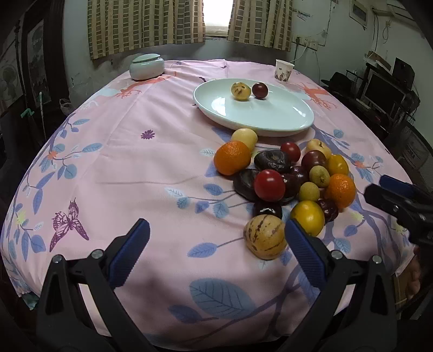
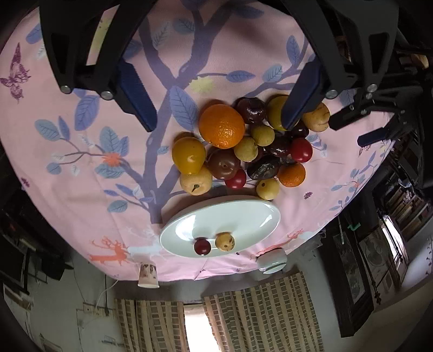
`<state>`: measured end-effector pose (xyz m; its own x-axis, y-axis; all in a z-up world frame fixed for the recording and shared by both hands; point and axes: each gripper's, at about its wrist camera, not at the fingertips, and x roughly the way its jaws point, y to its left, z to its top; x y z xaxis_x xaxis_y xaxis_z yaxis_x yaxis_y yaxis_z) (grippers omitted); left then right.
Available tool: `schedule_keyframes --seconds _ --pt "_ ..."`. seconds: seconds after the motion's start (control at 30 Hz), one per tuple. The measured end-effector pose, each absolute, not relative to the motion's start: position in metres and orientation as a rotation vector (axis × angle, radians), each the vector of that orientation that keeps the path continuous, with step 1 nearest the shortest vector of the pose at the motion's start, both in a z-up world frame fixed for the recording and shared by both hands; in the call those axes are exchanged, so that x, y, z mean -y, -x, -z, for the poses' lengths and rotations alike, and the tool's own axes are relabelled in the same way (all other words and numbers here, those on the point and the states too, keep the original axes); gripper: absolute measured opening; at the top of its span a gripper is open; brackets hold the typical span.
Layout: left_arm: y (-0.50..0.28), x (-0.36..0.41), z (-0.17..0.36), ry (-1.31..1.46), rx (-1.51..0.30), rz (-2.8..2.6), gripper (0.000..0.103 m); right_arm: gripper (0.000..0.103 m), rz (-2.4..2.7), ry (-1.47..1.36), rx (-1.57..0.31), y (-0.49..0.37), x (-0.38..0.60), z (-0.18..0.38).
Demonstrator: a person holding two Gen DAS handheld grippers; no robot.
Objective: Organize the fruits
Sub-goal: 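Grasp the striped melon-pear with the left tool while the right tool grasps an orange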
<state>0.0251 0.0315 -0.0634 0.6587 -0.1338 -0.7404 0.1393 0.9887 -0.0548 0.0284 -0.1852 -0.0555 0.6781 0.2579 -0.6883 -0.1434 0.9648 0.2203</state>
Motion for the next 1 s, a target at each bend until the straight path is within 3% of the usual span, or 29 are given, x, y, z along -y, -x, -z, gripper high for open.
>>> schedule_keyframes --seconds 0.17,0.27,0.6,0.63,0.7,0.77,0.83,1.0 --pt "-0.02 -0.023 0.069 -0.02 -0.845 0.181 0.101 0.071 -0.247 -0.2 -0.894 -0.055 0.179 0.081" --pt "-0.021 -0.023 0.07 -0.018 -0.852 0.184 0.101 0.046 -0.27 -0.251 -0.887 -0.062 0.18 0.088" --pt "-0.024 -0.012 0.081 -0.046 -0.869 0.206 0.099 0.046 -0.246 -0.239 -0.819 -0.031 0.191 0.058" --pt "-0.026 -0.012 0.084 -0.044 -0.875 0.208 0.096 0.046 -0.248 -0.239 -0.82 -0.03 0.192 0.058" --pt "-0.029 -0.011 0.089 -0.018 -0.9 0.246 0.065 0.046 -0.253 -0.243 -0.822 -0.027 0.192 0.059" --pt "-0.031 -0.008 0.094 -0.001 -0.92 0.276 0.057 0.046 -0.257 -0.247 -0.825 -0.026 0.192 0.061" --pt "-0.03 -0.003 0.093 -0.014 -0.905 0.296 0.04 0.046 -0.265 -0.253 -0.832 -0.026 0.191 0.064" --pt "-0.027 -0.003 0.087 -0.005 -0.895 0.298 0.039 0.046 -0.281 -0.248 -0.837 -0.025 0.189 0.064"
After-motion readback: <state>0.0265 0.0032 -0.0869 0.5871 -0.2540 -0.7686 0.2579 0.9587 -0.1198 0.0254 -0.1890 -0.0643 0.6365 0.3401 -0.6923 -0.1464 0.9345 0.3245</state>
